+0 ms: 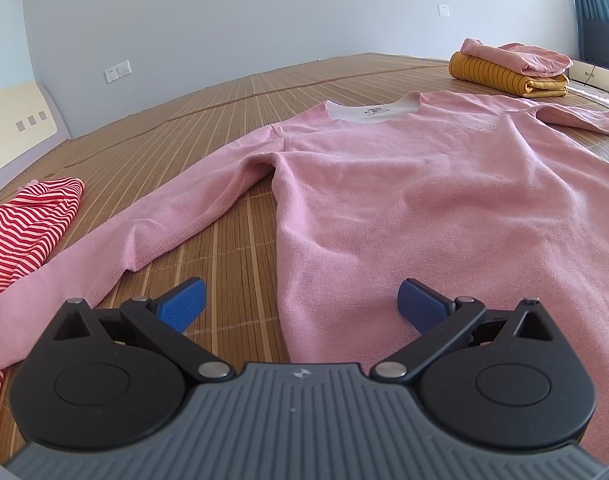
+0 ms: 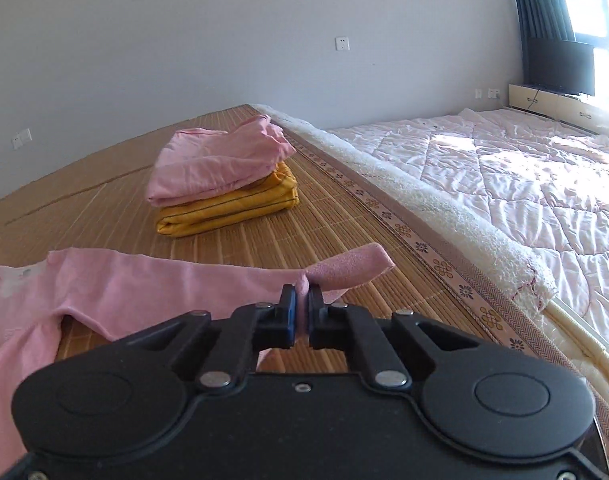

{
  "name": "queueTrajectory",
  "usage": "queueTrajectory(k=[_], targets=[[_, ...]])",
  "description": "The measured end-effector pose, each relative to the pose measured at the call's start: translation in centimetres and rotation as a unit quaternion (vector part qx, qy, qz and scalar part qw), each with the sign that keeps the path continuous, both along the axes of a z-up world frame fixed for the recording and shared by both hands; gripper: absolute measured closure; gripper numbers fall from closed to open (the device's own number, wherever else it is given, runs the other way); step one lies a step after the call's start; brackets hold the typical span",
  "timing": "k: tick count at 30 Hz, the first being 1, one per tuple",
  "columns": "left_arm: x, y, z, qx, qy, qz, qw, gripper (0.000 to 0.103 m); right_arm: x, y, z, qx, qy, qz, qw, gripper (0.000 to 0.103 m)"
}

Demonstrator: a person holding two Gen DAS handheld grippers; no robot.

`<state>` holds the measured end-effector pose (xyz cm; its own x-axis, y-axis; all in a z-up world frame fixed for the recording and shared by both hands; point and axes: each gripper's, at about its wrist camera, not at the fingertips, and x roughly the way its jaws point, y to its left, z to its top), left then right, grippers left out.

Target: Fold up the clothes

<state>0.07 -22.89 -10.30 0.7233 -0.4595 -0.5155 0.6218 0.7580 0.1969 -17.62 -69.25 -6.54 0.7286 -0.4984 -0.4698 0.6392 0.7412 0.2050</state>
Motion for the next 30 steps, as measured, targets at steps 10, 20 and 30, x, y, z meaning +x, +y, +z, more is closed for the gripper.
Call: queueTrajectory(k=[10,20,30], targets=[[0.1,0.0,0.0,-0.003,0.003,0.000,1.0000,0.000,11.0,10.4,8.7,-0.058,-0.072,0.178,0.980,0.096],[0.3,0.1,0.0,-0.010,0.011,0.000,0.9999,0.000,24.2,21.2,7.7,-0.035,-0.049,0.302,0.951,0.096],[0.3,0.1,0.0,-0.007,0.007,-0.001,1.0000,0.000,30.2,26.3,3.0,-0.019,0.024,0.336,0.941,0.096]])
